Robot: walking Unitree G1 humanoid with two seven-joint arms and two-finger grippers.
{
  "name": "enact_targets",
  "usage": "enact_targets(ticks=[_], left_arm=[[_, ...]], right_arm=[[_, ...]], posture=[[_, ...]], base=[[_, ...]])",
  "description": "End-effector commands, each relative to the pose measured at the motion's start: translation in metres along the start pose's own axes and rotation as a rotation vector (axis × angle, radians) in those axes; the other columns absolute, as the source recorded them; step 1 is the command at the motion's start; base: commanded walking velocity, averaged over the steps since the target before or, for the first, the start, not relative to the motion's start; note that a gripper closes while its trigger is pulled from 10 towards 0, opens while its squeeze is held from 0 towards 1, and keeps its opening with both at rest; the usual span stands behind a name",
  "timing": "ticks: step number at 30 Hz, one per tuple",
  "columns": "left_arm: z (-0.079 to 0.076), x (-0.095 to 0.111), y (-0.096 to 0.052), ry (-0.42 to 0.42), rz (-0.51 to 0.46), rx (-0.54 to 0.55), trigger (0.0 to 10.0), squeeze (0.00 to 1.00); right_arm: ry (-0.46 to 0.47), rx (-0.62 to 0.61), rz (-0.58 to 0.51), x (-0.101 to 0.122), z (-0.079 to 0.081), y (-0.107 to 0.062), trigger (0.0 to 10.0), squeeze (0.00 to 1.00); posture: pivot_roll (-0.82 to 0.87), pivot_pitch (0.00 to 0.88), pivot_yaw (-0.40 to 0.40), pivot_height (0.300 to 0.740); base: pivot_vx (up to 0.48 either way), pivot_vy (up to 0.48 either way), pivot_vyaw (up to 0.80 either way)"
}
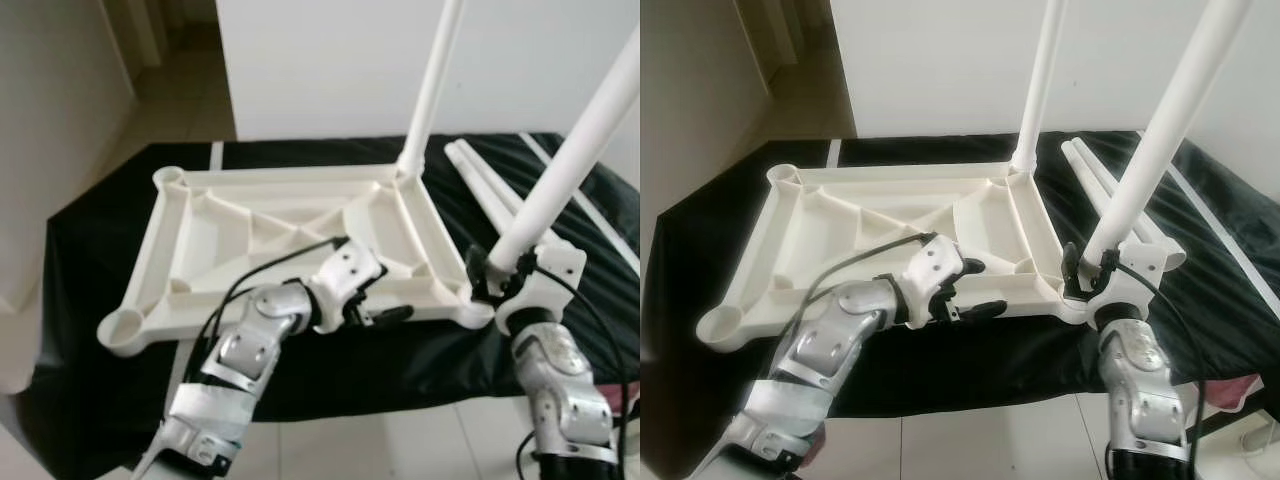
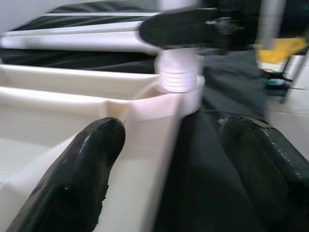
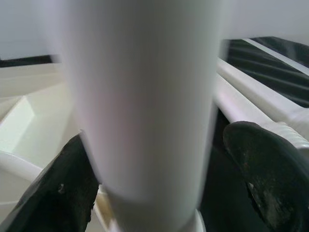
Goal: Building children table
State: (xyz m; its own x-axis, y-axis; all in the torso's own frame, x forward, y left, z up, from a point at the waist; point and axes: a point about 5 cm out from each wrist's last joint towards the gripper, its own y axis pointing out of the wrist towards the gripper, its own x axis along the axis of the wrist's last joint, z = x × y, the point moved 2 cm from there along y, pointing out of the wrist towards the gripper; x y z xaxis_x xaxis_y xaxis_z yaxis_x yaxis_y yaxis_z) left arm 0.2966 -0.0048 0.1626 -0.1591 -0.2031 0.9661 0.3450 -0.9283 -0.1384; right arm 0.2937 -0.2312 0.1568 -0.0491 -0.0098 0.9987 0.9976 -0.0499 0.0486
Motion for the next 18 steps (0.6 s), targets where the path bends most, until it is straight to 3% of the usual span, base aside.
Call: enact_targets(ticks=[1, 8, 10, 13, 18], left_arm=[[-0.006, -0.004, 0.001, -0.02, 0.011, 0.006, 10.0, 0.0], [-0.021, -0.004, 0.002, -0.059, -0.005, -0.075, 10.0, 0.0], [-0.022, -0.005, 0.003, -0.061, 0.002, -0.069, 10.0, 0.0], [-0.018, -0.008, 0.008, 0.02, 0.037, 0.011, 10.0, 0.0], [-0.022, -0.009, 0.01, -0.005, 0.06, -0.007, 10.0, 0.0]], right_arm=[[-0.038, 0.06, 0.037, -0.01, -0.005, -0.002, 10.0, 0.0], [-0.117, 0.247, 0.058, -0.013, -0.007, 0.002, 10.0, 0.0], [-0.141, 0.27, 0.056, -0.012, -0.008, 0.005, 10.0, 0.0], [-0.169, 0.357, 0.056, -0.011, -0.01, 0.014, 10.0, 0.0], [-0.19, 0.413, 0.057, -0.01, -0.009, 0.021, 10.0, 0.0]], posture=[[-0.01, 0.0, 0.014, 0.74], [0.01, 0.0, 0.017, 0.74], [0.01, 0.0, 0.016, 0.74], [0.02, 0.0, 0.014, 0.74], [0.03, 0.0, 0.013, 0.74]], base=[[0.0, 0.0, 0.0], [0.0, 0.0, 0.0], [0.0, 0.0, 0.0], [0.0, 0.0, 0.0], [0.0, 0.0, 0.0]])
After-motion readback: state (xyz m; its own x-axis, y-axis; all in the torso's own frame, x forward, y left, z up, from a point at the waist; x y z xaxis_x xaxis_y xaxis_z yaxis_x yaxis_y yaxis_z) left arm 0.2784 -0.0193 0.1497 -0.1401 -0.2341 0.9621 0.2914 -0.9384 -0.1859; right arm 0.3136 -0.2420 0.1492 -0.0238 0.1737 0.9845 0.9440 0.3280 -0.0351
